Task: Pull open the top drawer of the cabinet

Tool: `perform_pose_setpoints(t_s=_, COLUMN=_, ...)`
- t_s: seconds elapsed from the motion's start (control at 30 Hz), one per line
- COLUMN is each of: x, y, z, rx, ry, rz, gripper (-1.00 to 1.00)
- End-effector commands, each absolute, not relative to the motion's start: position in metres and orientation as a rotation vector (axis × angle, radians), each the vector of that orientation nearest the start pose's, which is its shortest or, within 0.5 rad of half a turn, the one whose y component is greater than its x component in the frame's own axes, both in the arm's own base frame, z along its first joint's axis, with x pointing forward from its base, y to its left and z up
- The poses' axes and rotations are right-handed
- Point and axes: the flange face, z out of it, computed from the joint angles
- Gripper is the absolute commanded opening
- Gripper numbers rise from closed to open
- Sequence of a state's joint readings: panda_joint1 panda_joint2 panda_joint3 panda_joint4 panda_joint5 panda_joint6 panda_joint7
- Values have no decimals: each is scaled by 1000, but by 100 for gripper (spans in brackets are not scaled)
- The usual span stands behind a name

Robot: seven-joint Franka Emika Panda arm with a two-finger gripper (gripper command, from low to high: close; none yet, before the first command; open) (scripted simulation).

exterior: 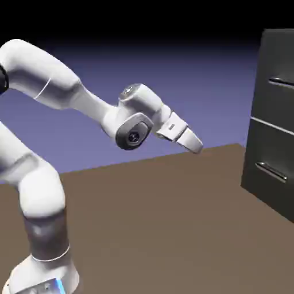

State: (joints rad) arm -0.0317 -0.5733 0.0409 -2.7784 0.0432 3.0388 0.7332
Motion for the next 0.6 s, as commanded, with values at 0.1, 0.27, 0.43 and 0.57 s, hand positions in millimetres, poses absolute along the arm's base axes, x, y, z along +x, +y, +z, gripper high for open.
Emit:
perform_pose_setpoints(t_s=0.1, x=408, y=-7, z=530, rx=-2308, ry=1063, rz=-1227, gripper=0)
perform_pose_setpoints(t_s=0.27, x=419, y=-7, z=592, rx=-2138, ry=1130, rz=-1374, gripper=0)
perform_pose_setpoints(t_s=0.43, x=429, y=5, z=644, rx=-1978, ry=1164, rz=-1486, gripper=0)
perform_pose_setpoints(t_s=0.57, x=438, y=20, z=677, rx=-1862, ry=1173, rz=-1548, gripper=0)
